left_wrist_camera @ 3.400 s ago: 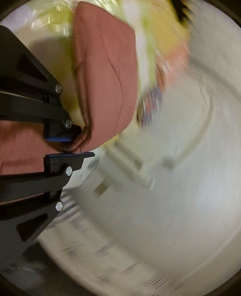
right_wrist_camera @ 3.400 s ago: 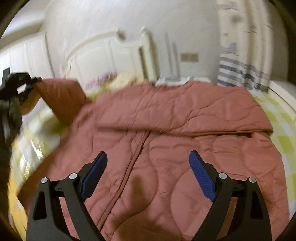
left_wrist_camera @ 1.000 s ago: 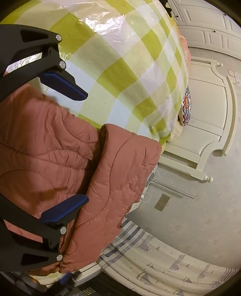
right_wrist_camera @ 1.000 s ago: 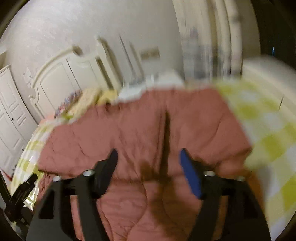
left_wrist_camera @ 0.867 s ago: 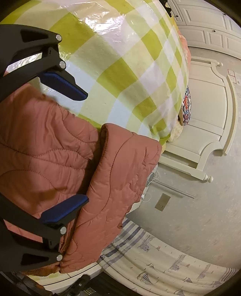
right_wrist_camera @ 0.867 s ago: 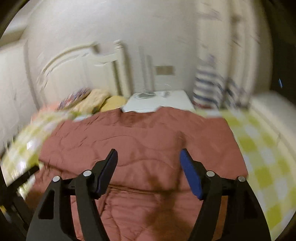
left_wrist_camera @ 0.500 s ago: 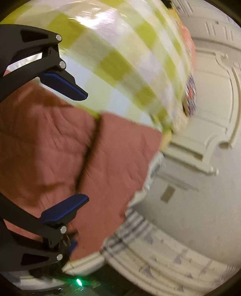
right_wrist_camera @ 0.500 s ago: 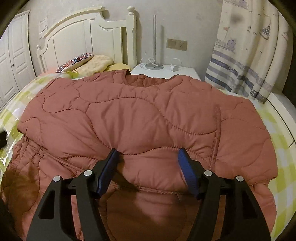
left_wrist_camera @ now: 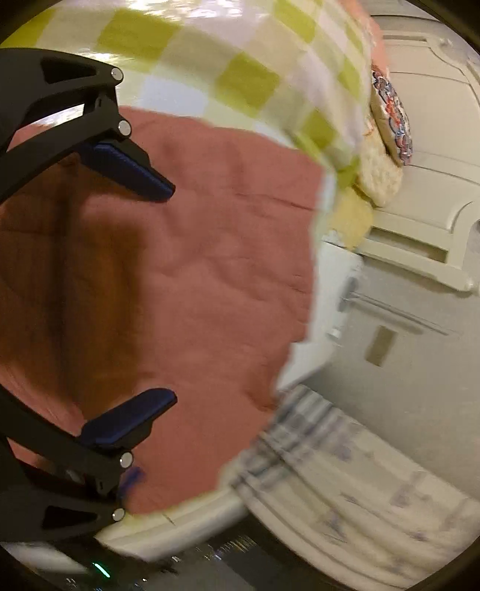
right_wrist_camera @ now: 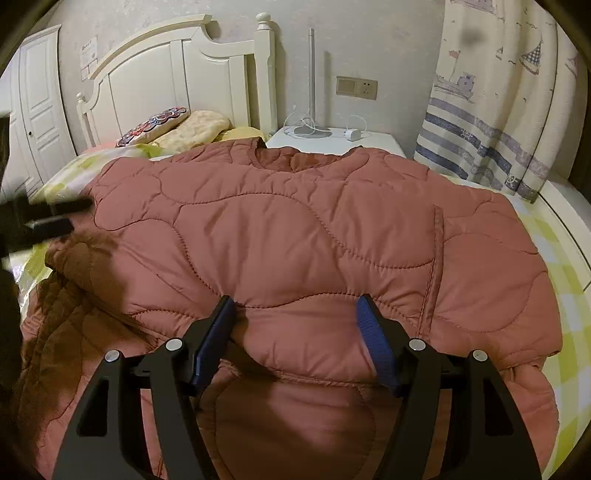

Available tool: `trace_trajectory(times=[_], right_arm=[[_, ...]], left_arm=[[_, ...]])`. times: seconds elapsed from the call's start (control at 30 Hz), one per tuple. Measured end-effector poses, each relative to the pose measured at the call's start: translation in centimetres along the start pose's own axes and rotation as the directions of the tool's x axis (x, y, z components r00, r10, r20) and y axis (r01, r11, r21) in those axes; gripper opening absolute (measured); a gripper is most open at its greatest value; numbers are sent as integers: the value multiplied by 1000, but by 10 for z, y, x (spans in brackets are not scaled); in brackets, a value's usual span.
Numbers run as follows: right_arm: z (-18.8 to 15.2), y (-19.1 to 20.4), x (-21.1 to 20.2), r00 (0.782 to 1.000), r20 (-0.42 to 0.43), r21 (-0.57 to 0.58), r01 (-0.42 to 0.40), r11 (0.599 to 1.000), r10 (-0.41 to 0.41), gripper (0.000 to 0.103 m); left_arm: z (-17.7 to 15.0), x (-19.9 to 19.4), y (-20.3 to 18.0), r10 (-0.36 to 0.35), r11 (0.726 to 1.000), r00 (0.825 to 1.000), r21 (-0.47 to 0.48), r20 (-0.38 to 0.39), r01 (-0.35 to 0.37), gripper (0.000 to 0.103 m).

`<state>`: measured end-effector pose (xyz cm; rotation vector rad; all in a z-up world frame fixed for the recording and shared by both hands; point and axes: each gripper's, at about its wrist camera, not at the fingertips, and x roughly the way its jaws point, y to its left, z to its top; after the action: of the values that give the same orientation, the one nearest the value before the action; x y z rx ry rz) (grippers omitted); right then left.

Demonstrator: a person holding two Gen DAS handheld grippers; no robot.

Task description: Fold large clothes

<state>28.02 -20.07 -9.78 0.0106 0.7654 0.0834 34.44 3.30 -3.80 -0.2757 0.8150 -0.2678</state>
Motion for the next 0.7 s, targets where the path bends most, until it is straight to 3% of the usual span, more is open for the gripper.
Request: trace_trajectory(times=[0.1, 0.17, 0.23, 0.33, 0.37, 0.43, 0.5, 0.63, 0.7], right_arm=[[-1, 0, 0, 1000, 1, 2, -2, 1000, 2, 65], [-1, -2, -1, 1000, 2, 4, -6, 1000, 6, 66], [-1, -3, -1, 1000, 3, 4, -14, 1000, 14, 66], [-1, -3, 0, 1000, 4, 2, -21, 1000, 21, 66], [-1, -4, 0, 1000, 4, 5, -25, 1000, 25, 66], [-1, -5, 0, 999, 3, 11, -37, 999, 37, 66], [-1, -5, 0, 999, 3, 14, -41, 999, 41, 66], [-1, -7, 1, 999, 4, 19, -52, 998, 52, 66], [-1, -7, 0, 998, 7, 18, -69, 997, 69, 66]], left_arm=[[31, 10, 4, 5, 1000, 1000, -9, 27, -5, 101], [45, 45, 23, -47, 996, 997, -75, -68, 41, 101], [47, 79, 43, -58, 989, 985, -141, -161, 35, 100], [53, 80, 38, -44, 992, 984, -125, -171, 23, 101], [56, 76, 39, -74, 988, 985, -149, -158, 50, 101], [71, 67, 45, -127, 975, 986, -197, -103, 105, 101], [84, 62, 53, -101, 974, 993, -208, -57, 87, 101], [89, 106, 73, -69, 973, 988, -229, -141, 36, 101], [87, 114, 75, -51, 982, 992, -188, -119, 28, 101]])
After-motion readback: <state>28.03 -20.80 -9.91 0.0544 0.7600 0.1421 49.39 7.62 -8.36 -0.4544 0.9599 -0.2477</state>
